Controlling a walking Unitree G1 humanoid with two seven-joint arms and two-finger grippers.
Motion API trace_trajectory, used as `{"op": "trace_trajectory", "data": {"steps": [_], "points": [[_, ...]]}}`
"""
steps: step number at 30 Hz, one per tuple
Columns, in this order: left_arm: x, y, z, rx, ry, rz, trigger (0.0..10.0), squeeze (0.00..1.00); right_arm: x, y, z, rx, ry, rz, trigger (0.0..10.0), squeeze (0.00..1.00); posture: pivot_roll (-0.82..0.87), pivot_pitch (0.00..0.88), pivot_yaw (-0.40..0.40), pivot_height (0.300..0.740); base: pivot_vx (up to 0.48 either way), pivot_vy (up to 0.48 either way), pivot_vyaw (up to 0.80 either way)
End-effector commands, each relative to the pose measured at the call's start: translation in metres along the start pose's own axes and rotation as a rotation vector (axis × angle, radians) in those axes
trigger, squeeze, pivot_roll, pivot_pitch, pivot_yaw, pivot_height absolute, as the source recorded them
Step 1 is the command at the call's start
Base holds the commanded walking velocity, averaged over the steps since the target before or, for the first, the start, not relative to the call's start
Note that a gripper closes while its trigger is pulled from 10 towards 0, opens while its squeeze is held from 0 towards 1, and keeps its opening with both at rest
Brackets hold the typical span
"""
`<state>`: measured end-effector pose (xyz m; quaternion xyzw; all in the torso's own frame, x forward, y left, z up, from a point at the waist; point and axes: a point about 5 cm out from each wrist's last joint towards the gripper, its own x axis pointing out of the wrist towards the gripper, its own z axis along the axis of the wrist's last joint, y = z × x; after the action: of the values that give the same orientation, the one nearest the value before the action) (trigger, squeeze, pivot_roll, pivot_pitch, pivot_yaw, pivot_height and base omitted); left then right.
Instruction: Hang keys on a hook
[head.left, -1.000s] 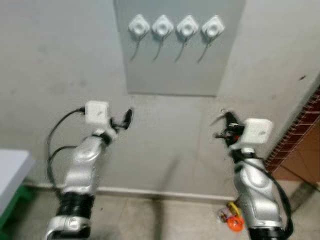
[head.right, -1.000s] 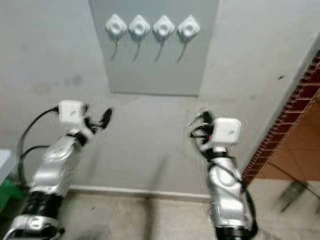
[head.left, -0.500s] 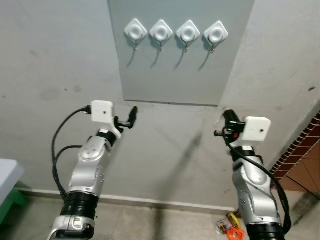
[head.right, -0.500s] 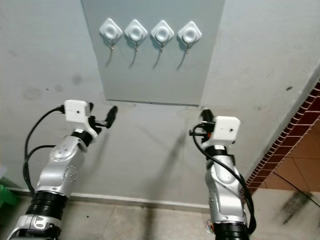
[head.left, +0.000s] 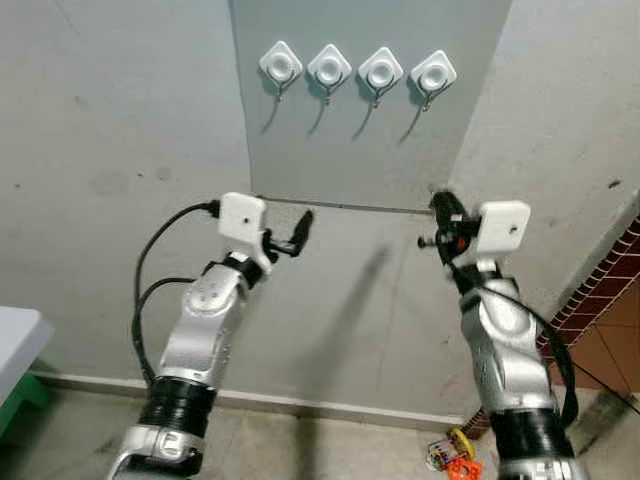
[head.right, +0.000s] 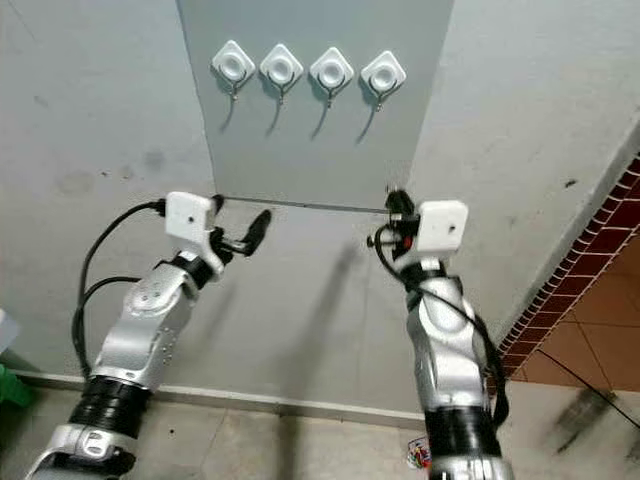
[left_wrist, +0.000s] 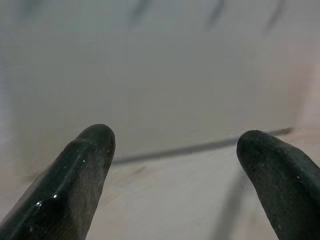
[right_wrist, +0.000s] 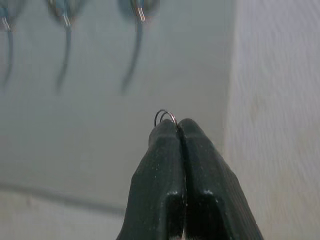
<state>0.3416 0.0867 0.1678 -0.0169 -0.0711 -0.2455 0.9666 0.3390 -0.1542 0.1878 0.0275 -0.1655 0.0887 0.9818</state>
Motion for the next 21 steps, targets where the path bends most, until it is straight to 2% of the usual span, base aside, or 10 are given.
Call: {"op": "trace_trajectory", "data": {"steps": [1, 4, 9, 14, 21], "points": [[0.006, -0.004, 0.013, 0.011, -0.033, -0.034, 10.0, 0.0, 0.007, 0.001, 0.004, 0.011, -0.017, 0.023, 10.0, 0.0, -0.08, 0.0, -0.004, 0.74, 0.0, 0.0, 0.0], [0.012, -0.011, 0.024, 0.028, -0.066, -0.078, 10.0, 0.0, 0.025, 0.008, 0.021, 0.043, -0.076, 0.077, 10.0, 0.0, -0.08, 0.0, -0.006, 0.74, 0.0, 0.0, 0.0], [0.018, -0.013, 0.039, 0.042, -0.108, -0.101, 10.0, 0.0, 0.041, 0.015, 0.035, 0.049, -0.118, 0.143, 10.0, 0.0, -0.07, 0.0, -0.009, 0.74, 0.0, 0.0, 0.0], [0.021, -0.012, 0.05, 0.042, -0.129, -0.11, 10.0, 0.0, 0.05, 0.019, 0.042, 0.06, -0.136, 0.195, 10.0, 0.0, -0.06, 0.0, -0.012, 0.74, 0.0, 0.0, 0.0], [0.022, -0.012, 0.054, 0.053, -0.135, -0.124, 10.0, 0.0, 0.051, 0.019, 0.042, 0.067, -0.143, 0.224, 10.0, 0.0, -0.06, 0.0, -0.012, 0.74, 0.0, 0.0, 0.0]]}}
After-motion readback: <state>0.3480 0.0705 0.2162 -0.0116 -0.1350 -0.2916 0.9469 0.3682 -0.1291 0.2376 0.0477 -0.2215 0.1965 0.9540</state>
